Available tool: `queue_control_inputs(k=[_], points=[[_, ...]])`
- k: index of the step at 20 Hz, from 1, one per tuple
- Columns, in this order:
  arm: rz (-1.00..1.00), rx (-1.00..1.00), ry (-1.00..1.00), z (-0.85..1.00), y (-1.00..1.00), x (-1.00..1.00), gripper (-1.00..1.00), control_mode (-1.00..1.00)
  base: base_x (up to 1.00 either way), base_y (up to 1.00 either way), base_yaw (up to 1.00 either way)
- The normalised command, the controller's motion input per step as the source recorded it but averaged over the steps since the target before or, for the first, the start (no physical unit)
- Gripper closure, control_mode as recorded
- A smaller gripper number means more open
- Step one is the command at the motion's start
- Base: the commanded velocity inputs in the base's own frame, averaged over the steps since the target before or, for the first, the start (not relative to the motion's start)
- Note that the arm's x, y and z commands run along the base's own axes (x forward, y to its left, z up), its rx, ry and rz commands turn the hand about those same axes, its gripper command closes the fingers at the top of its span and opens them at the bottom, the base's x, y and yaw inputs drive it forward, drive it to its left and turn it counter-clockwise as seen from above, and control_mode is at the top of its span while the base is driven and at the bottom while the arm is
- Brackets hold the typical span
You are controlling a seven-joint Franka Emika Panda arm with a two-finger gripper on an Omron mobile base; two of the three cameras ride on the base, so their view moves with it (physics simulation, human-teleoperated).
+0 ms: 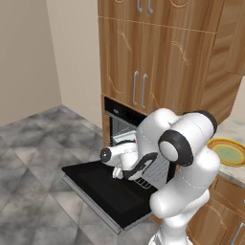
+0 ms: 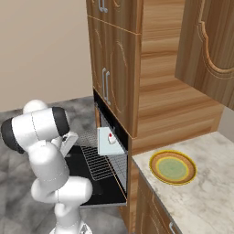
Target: Take the baked cake out of the oven and place it on the plate for cooling. Then close the oven door.
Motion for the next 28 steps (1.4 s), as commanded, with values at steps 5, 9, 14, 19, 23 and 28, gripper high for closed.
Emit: queue_control_inputs(k=[5, 9, 14, 19, 23, 28], points=[[-0.09, 0.0, 0.01, 0.46, 0.21, 0.61, -1.0, -1.0, 0.0, 0.0, 0.0], [-0.07, -0.06, 0.06, 0.06, 0.16, 0.49, -1.0, -1.0, 0.0, 0.0, 0.0], [-0.05, -0.14, 0.09, -0.01, 0.04, 0.47, -1.0, -1.0, 0.0, 0.0, 0.0], [-0.02, -0.19, 0.13, -0.11, 0.0, 0.48, -1.0, -1.0, 0.0, 0.0, 0.0], [0.0, -0.19, 0.15, -0.13, 0.0, 0.42, -1.0, -1.0, 0.0, 0.0, 0.0], [0.0, -0.18, 0.2, -0.22, 0.0, 0.35, -1.0, -1.0, 0.0, 0.0, 0.0]])
